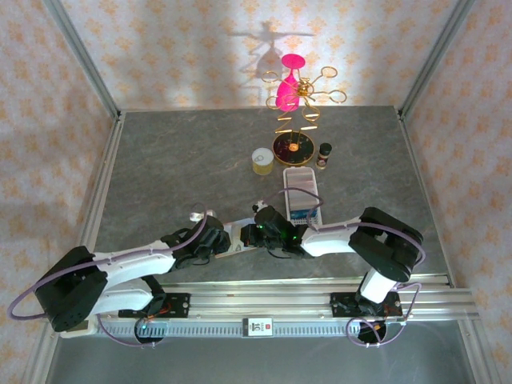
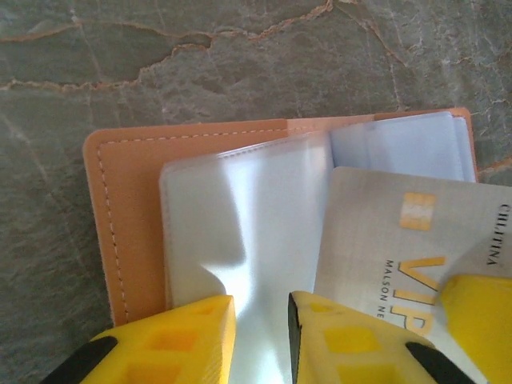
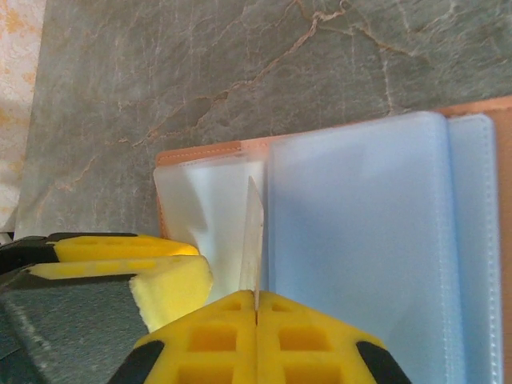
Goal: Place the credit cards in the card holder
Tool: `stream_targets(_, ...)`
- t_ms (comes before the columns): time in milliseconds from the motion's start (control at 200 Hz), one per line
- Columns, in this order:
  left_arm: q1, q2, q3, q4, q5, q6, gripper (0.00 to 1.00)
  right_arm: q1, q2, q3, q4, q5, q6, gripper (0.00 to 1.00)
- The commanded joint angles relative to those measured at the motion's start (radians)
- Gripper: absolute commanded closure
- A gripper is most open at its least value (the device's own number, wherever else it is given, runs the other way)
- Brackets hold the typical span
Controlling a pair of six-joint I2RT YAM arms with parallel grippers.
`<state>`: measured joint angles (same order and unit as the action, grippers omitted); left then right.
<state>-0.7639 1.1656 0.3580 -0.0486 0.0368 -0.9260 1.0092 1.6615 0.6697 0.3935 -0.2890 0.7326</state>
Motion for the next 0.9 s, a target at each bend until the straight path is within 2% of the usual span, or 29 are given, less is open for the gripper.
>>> stream_targets(0, 0.010, -0.029, -0.006, -0.092, -0.057, 0.008, 0.70, 0.006, 0.020, 0.010, -0.002, -0.006, 0.010, 1.00)
stream_targets(155, 0.017, -0.062, -0.005, -0.132, -0.099, 0.009, 0.70, 0.006, -0.004, 0.002, 0.027, -0.001, 0.019, 1.00)
stream_targets(305, 0.017, -0.062, 0.013, -0.209, -0.163, 0.013, 0.59, 0.006, -0.048, -0.001, 0.074, -0.020, 0.030, 1.00)
stream_targets(410, 0.017, -0.071, 0.033, -0.261, -0.214, 0.018, 0.56, 0.006, -0.077, 0.008, 0.052, 0.015, 0.017, 1.00)
stream_targets(506, 0.016, -0.082, 0.026, -0.258, -0.215, 0.017, 0.48, 0.005, -0.088, 0.022, 0.008, 0.052, 0.000, 1.00)
stream_targets(656, 0.018, -0.061, 0.024, -0.219, -0.161, 0.031, 0.48, -0.006, -0.089, 0.028, -0.025, 0.081, -0.012, 1.00)
stream_targets(761, 0.020, -0.049, 0.061, -0.289, -0.213, 0.043, 0.46, -0.014, -0.073, 0.038, -0.030, 0.081, -0.023, 1.00)
stream_targets(821, 0.021, -0.053, 0.078, -0.319, -0.232, 0.051, 0.40, -0.017, -0.058, 0.048, -0.032, 0.078, -0.032, 1.00)
stream_targets(896, 0.020, -0.062, 0.082, -0.324, -0.225, 0.059, 0.36, -0.022, -0.039, 0.060, -0.030, 0.073, -0.039, 1.00)
